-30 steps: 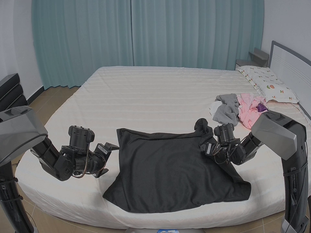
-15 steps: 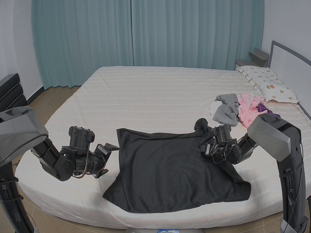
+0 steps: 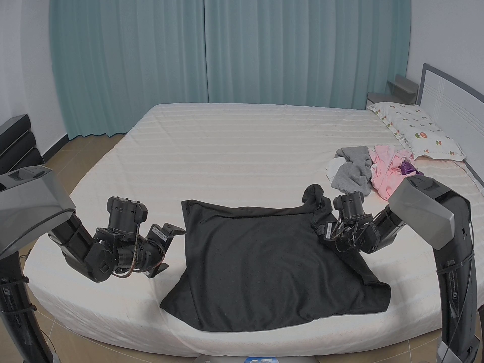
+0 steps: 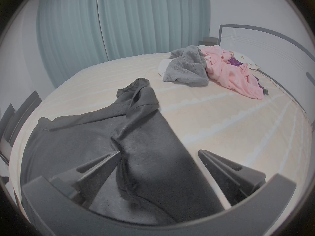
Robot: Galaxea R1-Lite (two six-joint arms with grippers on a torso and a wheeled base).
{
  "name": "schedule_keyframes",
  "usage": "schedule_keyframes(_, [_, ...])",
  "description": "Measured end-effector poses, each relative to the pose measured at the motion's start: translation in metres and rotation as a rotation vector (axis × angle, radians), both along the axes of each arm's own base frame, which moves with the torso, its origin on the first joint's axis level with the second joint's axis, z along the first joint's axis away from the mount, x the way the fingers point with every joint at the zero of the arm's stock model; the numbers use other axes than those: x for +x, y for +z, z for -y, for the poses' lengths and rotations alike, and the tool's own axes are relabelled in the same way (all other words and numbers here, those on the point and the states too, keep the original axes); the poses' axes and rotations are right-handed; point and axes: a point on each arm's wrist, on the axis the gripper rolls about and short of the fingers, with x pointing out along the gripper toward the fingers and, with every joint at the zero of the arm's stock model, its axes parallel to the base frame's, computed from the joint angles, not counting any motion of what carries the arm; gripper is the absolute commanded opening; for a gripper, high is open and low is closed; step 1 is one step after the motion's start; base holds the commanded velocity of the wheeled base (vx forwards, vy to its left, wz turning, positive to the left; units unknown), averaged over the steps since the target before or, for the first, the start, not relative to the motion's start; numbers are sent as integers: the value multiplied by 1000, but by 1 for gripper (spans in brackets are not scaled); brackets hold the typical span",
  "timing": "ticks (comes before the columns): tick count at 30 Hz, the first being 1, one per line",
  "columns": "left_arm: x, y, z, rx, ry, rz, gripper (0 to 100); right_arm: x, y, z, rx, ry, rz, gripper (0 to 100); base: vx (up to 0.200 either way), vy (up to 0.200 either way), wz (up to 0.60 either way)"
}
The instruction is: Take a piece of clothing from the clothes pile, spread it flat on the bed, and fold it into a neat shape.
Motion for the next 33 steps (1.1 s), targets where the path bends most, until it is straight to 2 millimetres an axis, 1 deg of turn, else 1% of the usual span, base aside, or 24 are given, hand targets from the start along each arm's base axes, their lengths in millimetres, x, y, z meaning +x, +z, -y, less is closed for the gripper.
schedule_keyframes(8, [0,0,0,2,1,1,100,1,3,32,-31,-44,-8,100,0,0,0])
schedule_keyframes(14, [0,0,-1,3,3,2,100,3,15,61,-14,-108,10,100,0,0,0])
schedule_keyframes(16, [0,0,-1,3,3,2,100,3,19,67,7,-118,18,100,0,0,0])
schedule_keyframes(18, [0,0,-1,3,4,2,100,0,22,69,35,-109,15,100,0,0,0])
schedule_keyframes(20, [0,1,-1,2,3,3,100,-4,25,64,62,-81,9,100,0,0,0])
schedule_keyframes(23, [0,1,-1,3,4,4,100,-10,29,49,98,-39,6,100,0,0,0])
schedule_keyframes(27, [0,1,-1,3,4,4,100,-15,32,25,123,11,9,100,0,0,0])
schedule_keyframes(31, [0,1,-1,3,4,4,100,-17,28,1,124,64,4,100,0,0,0])
schedule_keyframes(33, [0,1,-1,2,3,3,100,-16,26,-6,124,81,7,100,0,0,0])
